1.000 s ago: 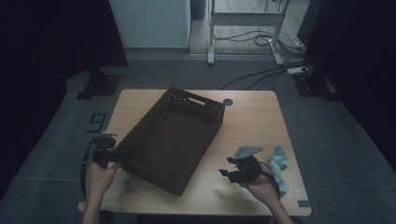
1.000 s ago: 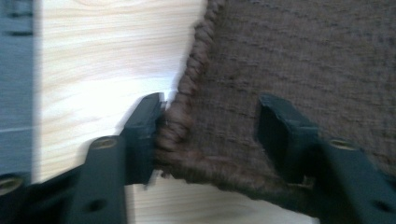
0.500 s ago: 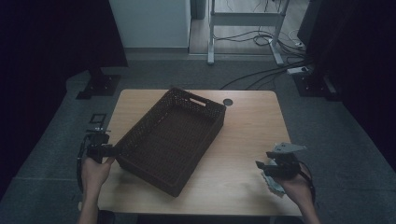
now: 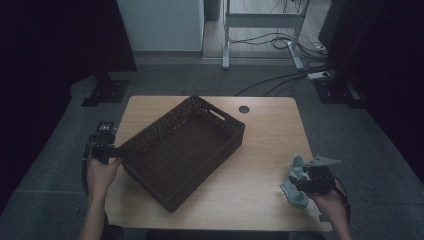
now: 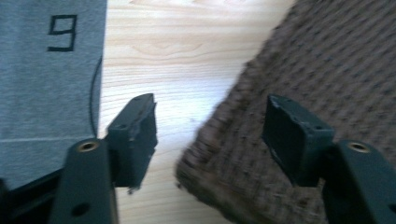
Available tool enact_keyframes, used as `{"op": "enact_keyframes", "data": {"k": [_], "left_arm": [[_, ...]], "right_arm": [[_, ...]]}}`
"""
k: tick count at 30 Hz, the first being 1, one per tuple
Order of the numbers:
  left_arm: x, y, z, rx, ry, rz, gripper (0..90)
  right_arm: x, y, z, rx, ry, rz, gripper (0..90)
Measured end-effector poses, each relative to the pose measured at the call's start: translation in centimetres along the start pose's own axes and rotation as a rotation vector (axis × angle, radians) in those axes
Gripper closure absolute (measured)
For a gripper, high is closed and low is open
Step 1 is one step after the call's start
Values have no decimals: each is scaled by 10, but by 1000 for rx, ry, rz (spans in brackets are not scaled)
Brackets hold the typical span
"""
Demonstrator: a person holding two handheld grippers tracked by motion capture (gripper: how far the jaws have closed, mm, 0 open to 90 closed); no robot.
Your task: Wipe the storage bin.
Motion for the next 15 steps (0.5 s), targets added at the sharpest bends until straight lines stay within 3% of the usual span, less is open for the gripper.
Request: {"op": "enact_keyframes", "data": {"k": [4,8,11,15], "left_arm": [[6,10,-10,29,-2,6,279],[18,14,-14,0,1,6,260],[25,14,-15,-12,-5,30,263],[30,11,-14,18,8,47,269]], "right_arm": [[8,-18,0,4,16,51,294],[15,-35,-3,-2,20,98,304],[19,-42,-6,-29,-5,97,349],[21,-42,-8,-71,-33,90,476]]}}
Point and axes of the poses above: each handheld gripper's, and its own axes: y roughly backward along the jaws, x roughly out of its underside, z roughly to its left, the point moved 2 cm from there along -y, roughly forward along the jaws, and after that the axes turned 1 degree about x, right-handed, at the moved point
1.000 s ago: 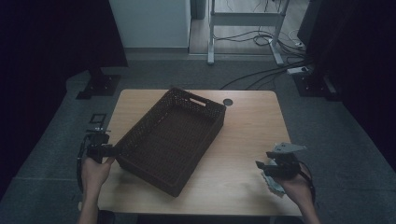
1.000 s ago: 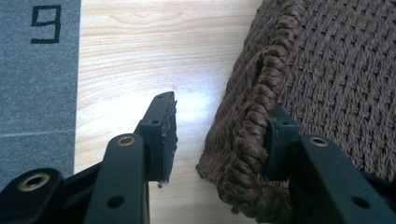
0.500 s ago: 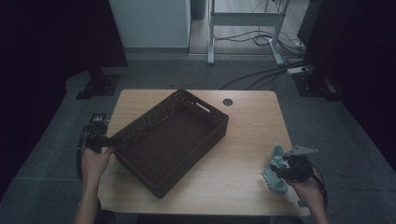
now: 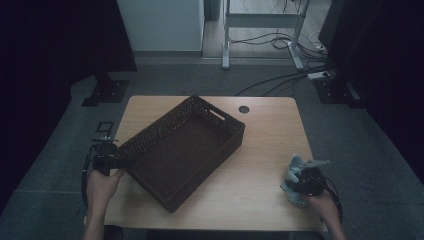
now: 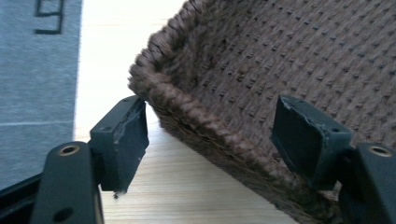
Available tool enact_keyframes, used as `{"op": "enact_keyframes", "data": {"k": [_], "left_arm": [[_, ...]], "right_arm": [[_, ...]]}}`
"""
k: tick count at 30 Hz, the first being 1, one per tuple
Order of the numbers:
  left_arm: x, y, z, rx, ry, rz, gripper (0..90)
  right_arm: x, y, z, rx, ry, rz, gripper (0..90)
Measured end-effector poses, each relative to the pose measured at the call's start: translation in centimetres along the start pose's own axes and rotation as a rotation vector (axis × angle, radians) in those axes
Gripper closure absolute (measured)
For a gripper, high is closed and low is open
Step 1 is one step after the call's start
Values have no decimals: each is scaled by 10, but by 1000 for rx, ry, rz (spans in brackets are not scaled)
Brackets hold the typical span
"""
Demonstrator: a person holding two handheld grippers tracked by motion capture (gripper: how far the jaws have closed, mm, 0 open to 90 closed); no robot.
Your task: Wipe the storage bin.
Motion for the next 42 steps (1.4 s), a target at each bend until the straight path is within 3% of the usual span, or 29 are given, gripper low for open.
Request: {"op": "enact_keyframes", "data": {"k": [5,6,7,10,18,27,34,42], "left_arm": [[1,-1,-2,-23,-21,6,285],[1,-1,-2,-23,-21,6,301],[2,-2,-5,-49,-54,12,302],[2,-2,-4,-41,-53,3,302],[-3,-6,-7,-18,-78,-19,316],[-3,-7,-9,-4,-81,-30,347],[-2,-6,-11,-4,-80,-31,350],[0,-5,-14,-3,-87,-26,350]], "right_arm": [[0,1,3,-41,-14,5,633],[0,1,3,-41,-14,5,633],[0,1,4,-41,-4,9,672],[-1,3,6,-26,8,13,694],[-8,22,3,2,-16,-66,705],[-33,46,9,-3,18,-143,703],[-49,47,15,-22,25,-174,703],[-66,33,26,-47,47,-179,703]]}}
Point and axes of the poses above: each handheld gripper's, and its own axes: y roughly backward along the jaws, x roughly out of its underside, z roughly to its left, the point moved 2 cm from there along -y, roughly forward along the jaws, and after that the axes turned 1 degree about x, right-handed, at the moved point
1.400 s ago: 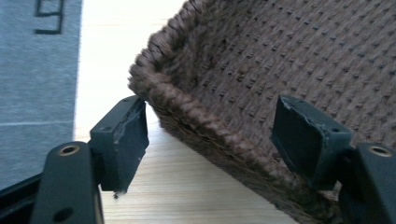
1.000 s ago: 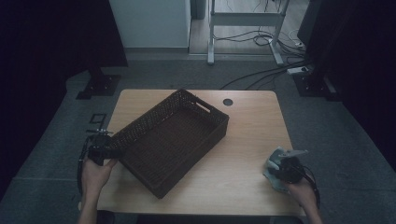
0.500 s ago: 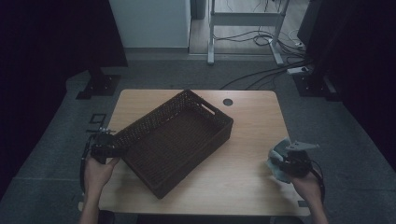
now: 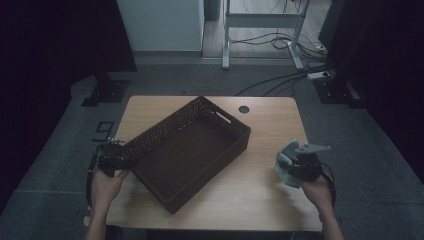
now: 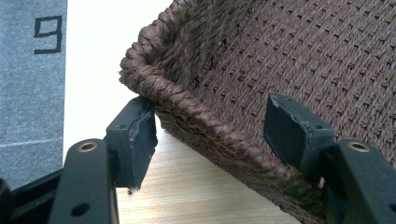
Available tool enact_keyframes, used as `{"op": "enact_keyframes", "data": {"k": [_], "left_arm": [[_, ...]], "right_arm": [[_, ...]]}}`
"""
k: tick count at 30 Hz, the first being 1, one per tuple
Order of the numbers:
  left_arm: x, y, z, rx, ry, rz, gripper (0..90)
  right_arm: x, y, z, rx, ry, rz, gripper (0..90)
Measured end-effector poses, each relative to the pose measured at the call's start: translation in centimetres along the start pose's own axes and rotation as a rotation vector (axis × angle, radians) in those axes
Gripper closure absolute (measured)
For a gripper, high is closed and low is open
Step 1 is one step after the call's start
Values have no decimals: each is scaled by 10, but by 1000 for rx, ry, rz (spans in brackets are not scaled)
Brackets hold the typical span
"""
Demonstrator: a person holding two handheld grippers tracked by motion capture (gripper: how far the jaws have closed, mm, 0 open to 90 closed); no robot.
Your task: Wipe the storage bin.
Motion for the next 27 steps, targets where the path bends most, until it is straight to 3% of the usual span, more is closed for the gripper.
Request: {"op": "enact_keyframes", "data": {"k": [14,23,27], "left_arm": [[0,0,-1,6,-6,3,348],[0,-1,0,11,-6,1,348],[0,-1,-1,14,-9,-1,348]], "right_arm": [[-34,-36,13,-29,24,-17,700],[-57,-57,17,-29,37,-41,699],[-68,-70,18,-7,48,-42,700]]}}
Point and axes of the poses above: each handheld gripper's, and its own axes: y roughly backward along the jaws, x roughly out of its underside, z roughly to its left, the point moved 2 cm from there along -y, roughly forward along the jaws, and after that the axes turned 1 degree about x, right-handed, at the moved point
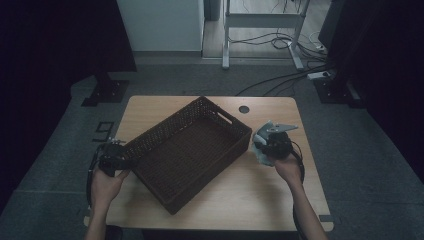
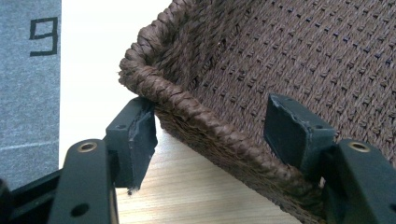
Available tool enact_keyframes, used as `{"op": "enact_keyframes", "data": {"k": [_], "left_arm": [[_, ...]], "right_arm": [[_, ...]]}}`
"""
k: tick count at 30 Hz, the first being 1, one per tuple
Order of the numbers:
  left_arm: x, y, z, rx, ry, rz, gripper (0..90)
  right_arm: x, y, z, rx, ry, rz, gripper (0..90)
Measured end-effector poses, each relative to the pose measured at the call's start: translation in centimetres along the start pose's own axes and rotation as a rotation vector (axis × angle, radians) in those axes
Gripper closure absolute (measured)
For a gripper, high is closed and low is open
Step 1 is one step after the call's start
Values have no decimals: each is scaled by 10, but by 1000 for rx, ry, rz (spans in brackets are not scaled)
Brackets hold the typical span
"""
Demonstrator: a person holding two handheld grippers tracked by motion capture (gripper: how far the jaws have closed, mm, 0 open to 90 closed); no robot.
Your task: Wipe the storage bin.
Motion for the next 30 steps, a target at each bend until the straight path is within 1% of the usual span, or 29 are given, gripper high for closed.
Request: {"op": "enact_keyframes", "data": {"k": [4,9,14,15,17,21,26,27,28,30], "left_arm": [[0,0,0,2,1,0,348],[0,0,0,1,-2,-3,348],[0,0,0,1,-2,-3,348],[0,0,0,1,-2,-3,348],[0,0,0,1,-1,-3,348],[0,0,-1,2,2,-4,348],[0,0,0,2,0,-6,348],[0,0,0,2,0,-6,348],[0,0,0,2,-1,-6,348],[0,0,0,2,-1,-6,348]], "right_arm": [[-4,-9,-2,17,-6,-2,699],[-5,-16,-2,13,-8,-7,697],[-7,-23,2,1,35,-2,697],[-7,-23,2,1,35,-2,697],[-8,-25,4,3,43,-2,696],[-8,-25,9,-8,52,3,697],[-8,-25,18,-31,81,9,697],[-8,-25,18,-31,81,9,697],[-8,-25,21,-38,86,9,697],[-7,-24,24,-48,90,9,698]]}}
Point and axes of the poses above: each handheld gripper's, and its own axes: y roughly backward along the jaws, x roughly out of its underside, z roughly to its left, the point moved 2 cm from there along -y, roughly forward along the jaws, and after that the axes turned 1 degree about x, right-handed, at the moved point
